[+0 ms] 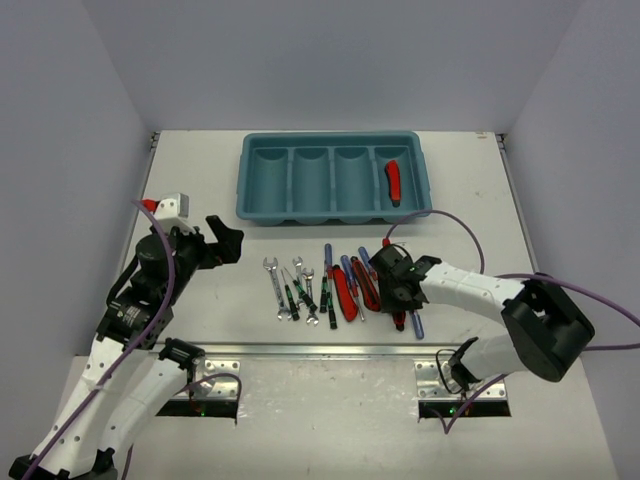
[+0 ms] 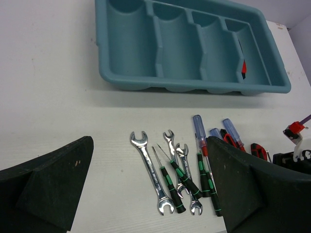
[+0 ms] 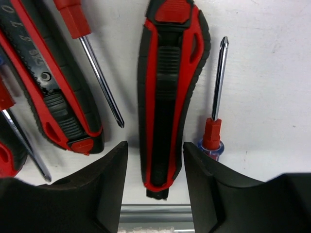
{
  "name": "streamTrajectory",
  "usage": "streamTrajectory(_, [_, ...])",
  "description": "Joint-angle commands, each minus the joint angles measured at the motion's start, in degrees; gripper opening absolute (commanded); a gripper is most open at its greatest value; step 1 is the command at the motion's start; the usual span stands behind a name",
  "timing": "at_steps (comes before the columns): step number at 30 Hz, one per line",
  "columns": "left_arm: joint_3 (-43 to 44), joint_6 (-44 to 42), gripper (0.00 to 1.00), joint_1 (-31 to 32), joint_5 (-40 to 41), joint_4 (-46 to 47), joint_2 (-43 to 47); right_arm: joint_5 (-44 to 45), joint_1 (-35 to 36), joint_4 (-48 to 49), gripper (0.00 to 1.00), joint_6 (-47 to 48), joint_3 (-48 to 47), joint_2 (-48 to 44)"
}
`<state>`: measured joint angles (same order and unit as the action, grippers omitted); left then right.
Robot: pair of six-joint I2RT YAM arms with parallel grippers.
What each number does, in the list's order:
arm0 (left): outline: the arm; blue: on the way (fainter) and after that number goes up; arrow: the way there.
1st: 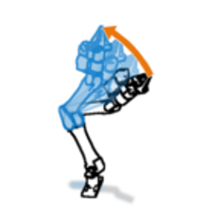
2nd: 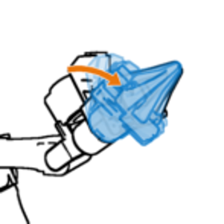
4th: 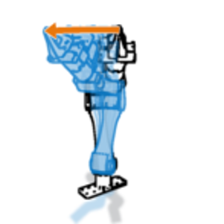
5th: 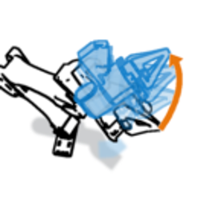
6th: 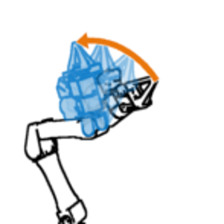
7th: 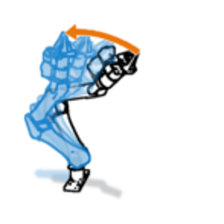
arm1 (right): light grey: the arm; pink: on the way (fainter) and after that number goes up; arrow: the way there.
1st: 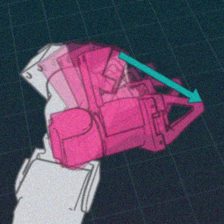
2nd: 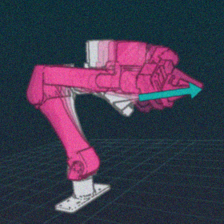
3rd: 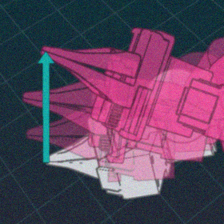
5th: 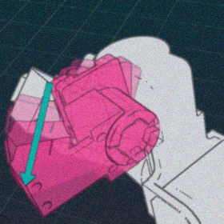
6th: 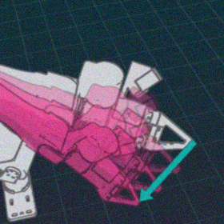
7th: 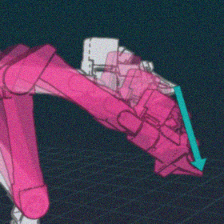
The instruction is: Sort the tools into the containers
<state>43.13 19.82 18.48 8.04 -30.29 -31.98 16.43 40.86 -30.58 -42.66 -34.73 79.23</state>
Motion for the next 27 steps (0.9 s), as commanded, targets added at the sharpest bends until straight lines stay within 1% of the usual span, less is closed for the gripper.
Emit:
streamTrajectory(1, [-0.15, -0.75, 1.00, 0.77, -1.71, 3.69, 0.16, 0.94, 0.27, 3.25, 0.50, -1.76, 2.33, 1.85])
streamTrajectory(4, [-0.15, -0.75, 1.00, 0.86, -1.71, 3.66, 0.08, -0.07, 0.27, 4.98, 0.49, -1.64, 2.91, 2.84])
streamTrajectory(7, [-0.15, -0.75, 1.00, 0.86, -1.71, 3.68, 0.20, -0.25, 0.20, 5.79, 0.38, -1.55, 2.65, 4.28])
streamTrajectory(11, [-0.15, -0.75, 1.00, 0.86, -1.71, 3.67, 0.12, -0.65, 0.20, 4.98, 0.25, -1.62, 1.85, 2.42])
streamTrajectory(15, [-0.15, -0.75, 1.00, 0.94, -1.71, 3.66, 0.17, 1.20, 0.47, -0.97, 0.16, -1.20, -0.52, -2.17])
streamTrajectory(16, [-0.15, -0.75, 1.00, 0.94, -1.71, 3.66, 0.25, 1.90, 0.69, -2.29, 0.16, -1.12, -1.67, -4.54])
streamTrajectory(17, [-0.15, -0.75, 1.00, 0.94, -1.71, 3.74, 0.33, 2.76, 0.79, -3.77, 0.15, -1.11, -2.48, -4.70])
streamTrajectory(20, [-0.16, -0.83, 1.00, 0.94, -1.63, 3.83, 0.09, 6.52, 0.71, -10.90, 0.15, -0.01, -6.24, -10.96])
streamTrajectory(22, [-0.15, -0.84, 1.00, 0.94, -1.54, 3.66, -0.27, 9.80, 0.80, -13.41, 0.15, 1.50, -10.20, -12.41])
streamTrajectory(24, [-0.06, -0.84, 1.00, 0.94, -1.65, 3.66, -0.39, 11.79, 0.37, -15.35, 0.15, 5.01, -15.03, -11.95])
streamTrajectory(26, [-0.06, -0.84, 1.00, 0.94, -1.71, 3.74, -0.62, 12.39, -1.15, -16.14, 0.14, 8.58, -19.54, -7.99])
streamTrajectory(27, [-0.06, -0.84, 1.00, 0.94, -1.71, 3.74, -0.63, 12.40, -2.05, -16.18, 0.14, 8.73, -21.42, -7.78])
